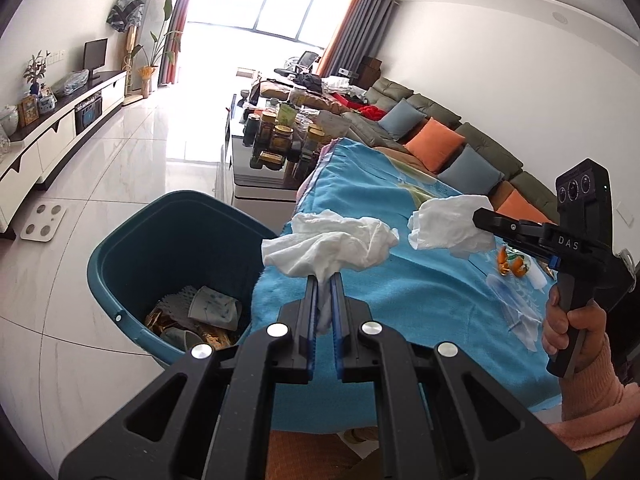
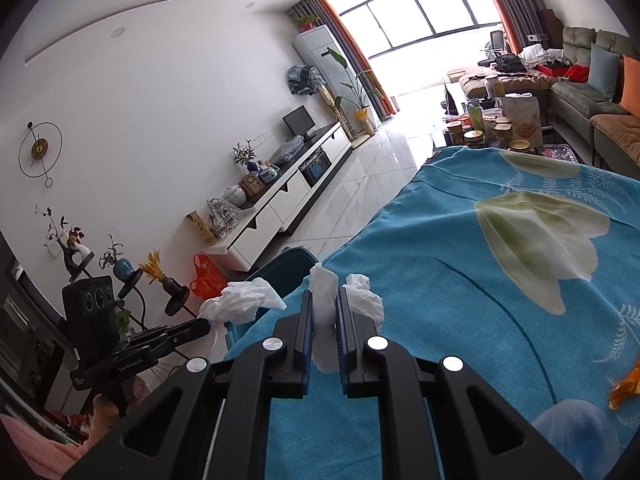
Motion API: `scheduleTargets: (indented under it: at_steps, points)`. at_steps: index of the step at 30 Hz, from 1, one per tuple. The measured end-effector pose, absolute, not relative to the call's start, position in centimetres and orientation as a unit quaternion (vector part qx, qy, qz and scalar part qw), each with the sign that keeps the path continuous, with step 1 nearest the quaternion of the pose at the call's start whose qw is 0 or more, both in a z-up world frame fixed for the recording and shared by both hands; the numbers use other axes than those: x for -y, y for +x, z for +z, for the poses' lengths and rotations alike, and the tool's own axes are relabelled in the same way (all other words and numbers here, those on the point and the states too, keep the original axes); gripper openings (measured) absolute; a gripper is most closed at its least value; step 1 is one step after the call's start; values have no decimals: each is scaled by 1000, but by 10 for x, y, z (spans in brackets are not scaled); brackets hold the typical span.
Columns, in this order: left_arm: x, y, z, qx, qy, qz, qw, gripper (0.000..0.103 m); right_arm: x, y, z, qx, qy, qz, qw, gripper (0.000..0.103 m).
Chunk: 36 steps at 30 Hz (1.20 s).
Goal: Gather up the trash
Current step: 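Lift both white tissues and carry them over the teal bin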
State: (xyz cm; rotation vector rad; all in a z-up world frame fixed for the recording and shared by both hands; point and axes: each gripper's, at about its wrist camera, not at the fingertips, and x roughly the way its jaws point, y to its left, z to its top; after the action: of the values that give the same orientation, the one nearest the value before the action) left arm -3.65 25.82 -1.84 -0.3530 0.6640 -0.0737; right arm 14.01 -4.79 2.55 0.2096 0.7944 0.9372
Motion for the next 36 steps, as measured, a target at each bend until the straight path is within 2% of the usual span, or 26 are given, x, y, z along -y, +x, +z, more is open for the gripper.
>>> scheduleTargets:
  at_steps: [36]
  points:
    - [-312,-37,-52,-346,-212,52,913,7,-67,149,18,-394,61,498,770,12]
